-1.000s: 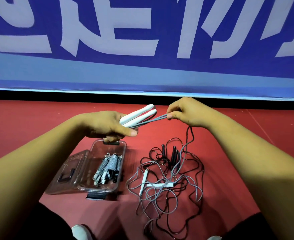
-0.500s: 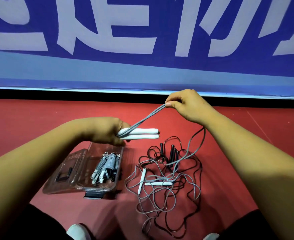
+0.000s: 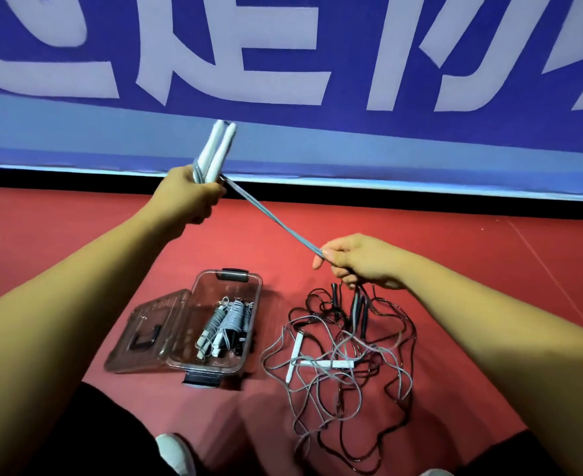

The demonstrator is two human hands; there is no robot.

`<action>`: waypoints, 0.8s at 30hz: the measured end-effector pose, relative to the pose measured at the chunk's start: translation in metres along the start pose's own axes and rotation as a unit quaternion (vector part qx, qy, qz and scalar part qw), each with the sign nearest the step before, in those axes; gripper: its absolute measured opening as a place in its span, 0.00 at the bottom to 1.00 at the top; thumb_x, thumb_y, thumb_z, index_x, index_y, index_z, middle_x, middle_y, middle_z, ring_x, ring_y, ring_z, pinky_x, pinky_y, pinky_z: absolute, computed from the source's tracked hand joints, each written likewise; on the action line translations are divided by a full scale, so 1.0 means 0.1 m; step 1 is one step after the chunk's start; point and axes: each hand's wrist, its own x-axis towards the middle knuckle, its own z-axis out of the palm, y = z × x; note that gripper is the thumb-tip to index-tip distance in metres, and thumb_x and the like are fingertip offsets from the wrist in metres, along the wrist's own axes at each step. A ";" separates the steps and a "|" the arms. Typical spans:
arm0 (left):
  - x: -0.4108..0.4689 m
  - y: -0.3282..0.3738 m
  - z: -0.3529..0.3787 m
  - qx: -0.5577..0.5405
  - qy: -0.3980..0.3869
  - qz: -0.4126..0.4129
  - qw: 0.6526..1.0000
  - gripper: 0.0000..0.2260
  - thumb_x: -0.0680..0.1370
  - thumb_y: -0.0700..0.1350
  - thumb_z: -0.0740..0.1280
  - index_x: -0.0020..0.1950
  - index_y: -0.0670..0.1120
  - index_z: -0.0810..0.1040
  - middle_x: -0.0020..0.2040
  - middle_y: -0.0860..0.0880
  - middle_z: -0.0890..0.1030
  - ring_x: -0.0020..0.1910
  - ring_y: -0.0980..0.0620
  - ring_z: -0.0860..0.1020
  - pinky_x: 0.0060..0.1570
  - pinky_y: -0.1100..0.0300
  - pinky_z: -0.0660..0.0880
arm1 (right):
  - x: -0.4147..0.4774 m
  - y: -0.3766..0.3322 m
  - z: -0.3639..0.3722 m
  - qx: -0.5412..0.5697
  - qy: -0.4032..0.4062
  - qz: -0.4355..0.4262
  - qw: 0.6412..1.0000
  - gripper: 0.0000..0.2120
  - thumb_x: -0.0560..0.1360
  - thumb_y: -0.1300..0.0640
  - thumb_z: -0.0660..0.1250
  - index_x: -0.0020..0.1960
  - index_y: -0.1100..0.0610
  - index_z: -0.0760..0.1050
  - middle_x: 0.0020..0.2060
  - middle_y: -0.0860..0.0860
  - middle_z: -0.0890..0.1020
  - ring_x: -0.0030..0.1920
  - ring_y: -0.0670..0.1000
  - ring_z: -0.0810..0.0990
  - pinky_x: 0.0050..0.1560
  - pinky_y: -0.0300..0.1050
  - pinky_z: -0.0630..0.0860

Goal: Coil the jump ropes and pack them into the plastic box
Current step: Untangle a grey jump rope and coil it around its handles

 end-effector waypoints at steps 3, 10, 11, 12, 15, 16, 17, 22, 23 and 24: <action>0.14 -0.15 -0.12 0.075 0.042 -0.035 0.996 0.06 0.75 0.35 0.67 0.43 0.44 0.74 0.32 0.43 0.72 0.20 0.52 0.66 0.19 0.67 0.61 | -0.04 -0.21 0.15 -0.078 0.019 -0.028 0.996 0.13 0.83 0.55 0.57 0.51 0.58 0.79 0.26 0.47 0.67 0.26 0.46 0.62 0.28 0.39 0.63; 0.13 -0.28 -0.11 0.395 0.059 0.026 0.917 0.08 0.74 0.34 0.66 0.52 0.38 0.78 0.40 0.38 0.79 0.38 0.39 0.77 0.39 0.52 0.71 | -0.15 -0.66 0.67 -0.301 0.033 -0.200 0.932 0.09 0.78 0.57 0.66 0.49 0.62 0.82 0.37 0.54 0.83 0.34 0.47 0.72 0.33 0.33 0.66; 0.13 -0.32 -0.09 0.430 0.053 0.032 0.901 0.12 0.74 0.34 0.66 0.56 0.38 0.79 0.44 0.36 0.81 0.41 0.37 0.79 0.42 0.50 0.72 | -0.16 -0.68 0.67 -0.315 0.038 -0.208 0.925 0.10 0.77 0.57 0.66 0.48 0.63 0.82 0.38 0.58 0.83 0.34 0.50 0.72 0.33 0.37 0.67; 0.12 -0.37 -0.07 0.462 0.042 0.030 0.885 0.13 0.74 0.35 0.66 0.58 0.39 0.79 0.48 0.35 0.82 0.44 0.35 0.79 0.44 0.48 0.74 | -0.16 -0.70 0.64 -0.325 0.049 -0.213 0.920 0.10 0.77 0.56 0.66 0.47 0.63 0.82 0.38 0.60 0.82 0.34 0.52 0.72 0.33 0.41 0.66; 0.01 -0.52 0.03 0.571 -0.010 0.025 0.820 0.13 0.76 0.39 0.64 0.59 0.47 0.78 0.51 0.39 0.82 0.48 0.37 0.80 0.43 0.52 0.74 | -0.20 -0.79 0.47 -0.318 0.100 -0.210 0.919 0.10 0.77 0.56 0.66 0.43 0.62 0.81 0.36 0.62 0.81 0.31 0.49 0.67 0.31 0.43 0.62; -0.05 -0.54 0.10 0.606 -0.043 0.032 0.794 0.13 0.77 0.40 0.63 0.60 0.49 0.78 0.52 0.41 0.82 0.49 0.39 0.81 0.43 0.53 0.73 | -0.21 -0.82 0.41 -0.312 0.117 -0.208 0.920 0.10 0.77 0.56 0.67 0.42 0.61 0.81 0.35 0.61 0.81 0.31 0.49 0.67 0.31 0.45 0.63; -0.11 -0.56 0.17 0.634 -0.081 0.044 0.768 0.13 0.78 0.41 0.63 0.60 0.52 0.78 0.53 0.43 0.82 0.50 0.40 0.81 0.43 0.54 0.72 | -0.21 -0.83 0.36 -0.310 0.135 -0.206 0.918 0.09 0.76 0.56 0.67 0.41 0.59 0.81 0.34 0.60 0.81 0.31 0.51 0.68 0.32 0.45 0.65; -0.45 -0.52 0.50 0.690 -0.251 0.148 0.662 0.10 0.80 0.46 0.62 0.59 0.53 0.78 0.52 0.49 0.82 0.50 0.45 0.82 0.44 0.55 0.76 | -0.12 -0.78 0.14 -0.296 0.225 -0.171 0.912 0.09 0.76 0.54 0.67 0.41 0.56 0.83 0.34 0.53 0.82 0.34 0.52 0.75 0.38 0.45 0.71; -0.52 -0.47 0.57 0.688 -0.276 0.172 0.649 0.10 0.81 0.47 0.61 0.59 0.52 0.77 0.53 0.48 0.82 0.50 0.44 0.81 0.45 0.55 0.76 | -0.11 -0.76 0.08 -0.289 0.241 -0.164 0.912 0.09 0.75 0.54 0.67 0.41 0.55 0.83 0.33 0.52 0.81 0.33 0.52 0.74 0.38 0.45 0.71; -0.59 -0.42 0.65 0.683 -0.300 0.195 0.637 0.10 0.81 0.48 0.61 0.59 0.50 0.77 0.53 0.46 0.82 0.51 0.43 0.81 0.46 0.55 0.75 | -0.10 -0.74 0.03 -0.285 0.253 -0.159 0.911 0.09 0.75 0.54 0.68 0.41 0.55 0.83 0.32 0.51 0.80 0.32 0.51 0.74 0.38 0.44 0.70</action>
